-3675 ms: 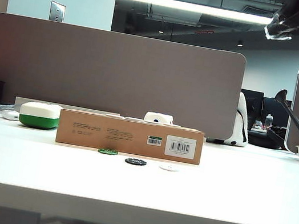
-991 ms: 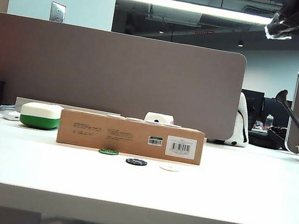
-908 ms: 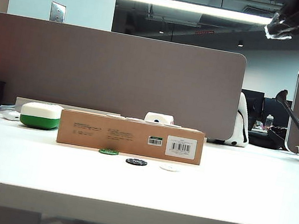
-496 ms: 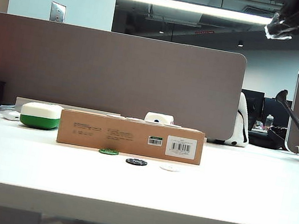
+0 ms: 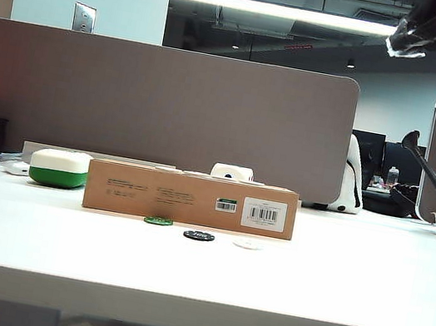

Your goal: Push the chip, whose value equals the sum of all the chip values on the rectangular box, forward next to the box.

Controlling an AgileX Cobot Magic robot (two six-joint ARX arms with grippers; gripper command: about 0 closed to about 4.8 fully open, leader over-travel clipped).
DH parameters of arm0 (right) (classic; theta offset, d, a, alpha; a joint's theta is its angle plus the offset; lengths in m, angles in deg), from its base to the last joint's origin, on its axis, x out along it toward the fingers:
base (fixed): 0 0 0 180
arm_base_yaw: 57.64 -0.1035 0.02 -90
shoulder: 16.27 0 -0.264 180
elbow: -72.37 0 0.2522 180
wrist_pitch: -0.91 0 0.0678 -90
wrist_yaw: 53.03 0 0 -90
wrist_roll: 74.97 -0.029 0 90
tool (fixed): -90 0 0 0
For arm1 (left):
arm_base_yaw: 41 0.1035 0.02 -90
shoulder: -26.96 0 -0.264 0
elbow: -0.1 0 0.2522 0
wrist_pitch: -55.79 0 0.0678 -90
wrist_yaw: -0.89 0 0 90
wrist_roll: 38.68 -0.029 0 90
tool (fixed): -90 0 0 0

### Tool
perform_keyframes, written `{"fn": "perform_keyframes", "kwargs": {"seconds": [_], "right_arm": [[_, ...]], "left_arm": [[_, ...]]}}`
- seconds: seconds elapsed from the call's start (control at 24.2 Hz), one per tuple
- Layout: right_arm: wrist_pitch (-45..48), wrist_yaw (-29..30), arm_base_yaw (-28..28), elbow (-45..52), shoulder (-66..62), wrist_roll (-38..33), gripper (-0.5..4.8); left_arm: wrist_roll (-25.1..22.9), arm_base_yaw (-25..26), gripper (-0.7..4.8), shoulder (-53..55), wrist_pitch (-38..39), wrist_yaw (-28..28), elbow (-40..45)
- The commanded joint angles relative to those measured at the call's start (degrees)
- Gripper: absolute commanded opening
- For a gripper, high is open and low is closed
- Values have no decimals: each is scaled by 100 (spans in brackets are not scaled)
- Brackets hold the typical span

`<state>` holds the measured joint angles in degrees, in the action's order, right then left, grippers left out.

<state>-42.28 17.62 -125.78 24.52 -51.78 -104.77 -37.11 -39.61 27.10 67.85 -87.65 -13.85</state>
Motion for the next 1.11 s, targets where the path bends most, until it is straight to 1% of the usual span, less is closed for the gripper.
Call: {"fn": "perform_keyframes", "kwargs": {"seconds": [0.04,0.12,0.25,0.29,0.5,0.7,0.83,0.91,0.95,1.11], "right_arm": [[46,-20,-2,-24,9,472,-4],[33,-20,0,-24,28,807,-4],[37,109,101,-24,83,800,-4],[39,177,225,-24,85,800,-4],[136,105,1095,-20,223,914,-4],[581,133,2009,138,387,920,-4],[1132,131,2371,455,413,1064,-4],[1794,133,2695,892,505,1386,-4],[2312,157,2922,1239,599,1532,-4],[3314,151,3309,1897,835,1635,-4]], "left_arm": [[-2,-9,-5,0,-52,4,-24],[-2,-9,-5,0,-52,4,-24],[-2,-9,-5,0,-55,2,-24],[-2,-9,-5,0,-52,2,-24],[-2,-9,-5,0,-52,4,-24],[-2,-7,-5,0,-55,2,-24],[-2,-4,-5,0,-57,7,-24],[-2,-4,-5,0,-55,4,-24],[-2,-4,-5,0,-50,0,-24],[-2,-4,-5,0,-55,7,-24]]}}
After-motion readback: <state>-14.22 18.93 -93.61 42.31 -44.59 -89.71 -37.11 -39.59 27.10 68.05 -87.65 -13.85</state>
